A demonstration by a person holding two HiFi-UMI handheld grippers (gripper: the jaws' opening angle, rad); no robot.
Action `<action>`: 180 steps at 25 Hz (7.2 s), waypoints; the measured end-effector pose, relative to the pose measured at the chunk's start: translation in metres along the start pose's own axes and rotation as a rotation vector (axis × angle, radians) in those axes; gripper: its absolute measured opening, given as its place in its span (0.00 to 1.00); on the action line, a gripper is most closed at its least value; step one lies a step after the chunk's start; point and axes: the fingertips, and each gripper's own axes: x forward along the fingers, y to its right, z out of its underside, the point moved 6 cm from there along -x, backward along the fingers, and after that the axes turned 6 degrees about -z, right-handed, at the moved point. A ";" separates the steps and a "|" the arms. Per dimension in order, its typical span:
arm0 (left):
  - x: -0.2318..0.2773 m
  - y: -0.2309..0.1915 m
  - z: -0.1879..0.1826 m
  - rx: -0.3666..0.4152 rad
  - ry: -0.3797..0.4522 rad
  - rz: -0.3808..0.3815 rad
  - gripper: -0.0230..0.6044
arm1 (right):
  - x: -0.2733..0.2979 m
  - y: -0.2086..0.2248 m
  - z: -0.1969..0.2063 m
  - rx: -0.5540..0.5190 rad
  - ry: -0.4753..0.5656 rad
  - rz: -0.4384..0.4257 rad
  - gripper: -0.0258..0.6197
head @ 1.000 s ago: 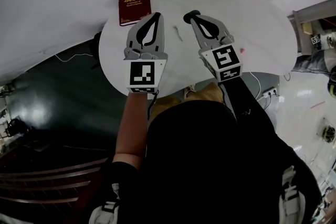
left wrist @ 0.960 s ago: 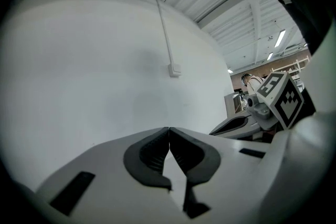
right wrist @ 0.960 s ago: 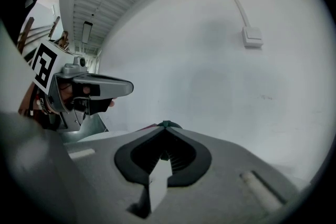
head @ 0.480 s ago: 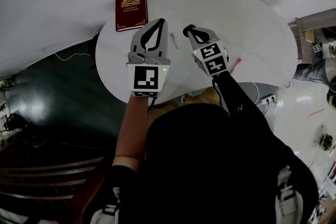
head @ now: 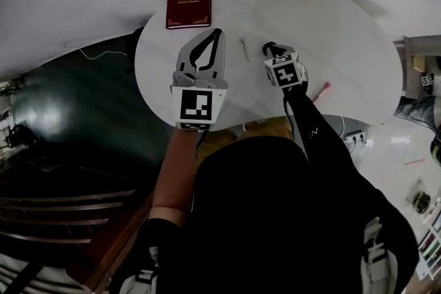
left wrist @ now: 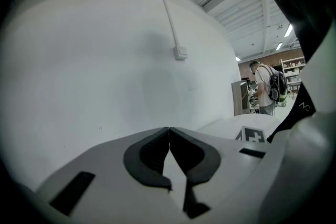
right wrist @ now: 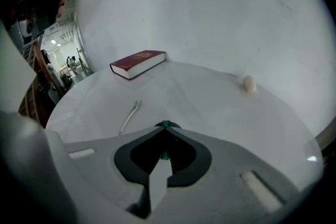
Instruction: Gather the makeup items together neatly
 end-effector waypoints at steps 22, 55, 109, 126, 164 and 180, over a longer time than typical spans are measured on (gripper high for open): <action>-0.006 0.001 -0.009 -0.017 0.017 -0.017 0.05 | -0.060 -0.003 -0.049 0.023 0.343 0.030 0.22; 0.016 0.096 -0.065 0.017 0.290 0.416 0.05 | -0.274 -0.026 -0.046 -0.020 0.901 0.549 0.22; 0.014 0.146 -0.069 -0.052 0.204 0.618 0.05 | -0.138 0.048 0.167 0.545 0.274 0.494 0.12; 0.015 0.048 -0.084 -0.068 0.230 0.283 0.05 | -0.242 0.014 -0.038 0.140 0.720 0.375 0.12; -0.018 -0.025 -0.030 -0.129 0.153 0.036 0.05 | -0.056 0.039 0.030 0.244 0.240 0.284 0.16; -0.015 0.016 -0.050 -0.085 0.231 0.323 0.05 | -0.186 -0.021 -0.023 0.130 0.561 0.397 0.16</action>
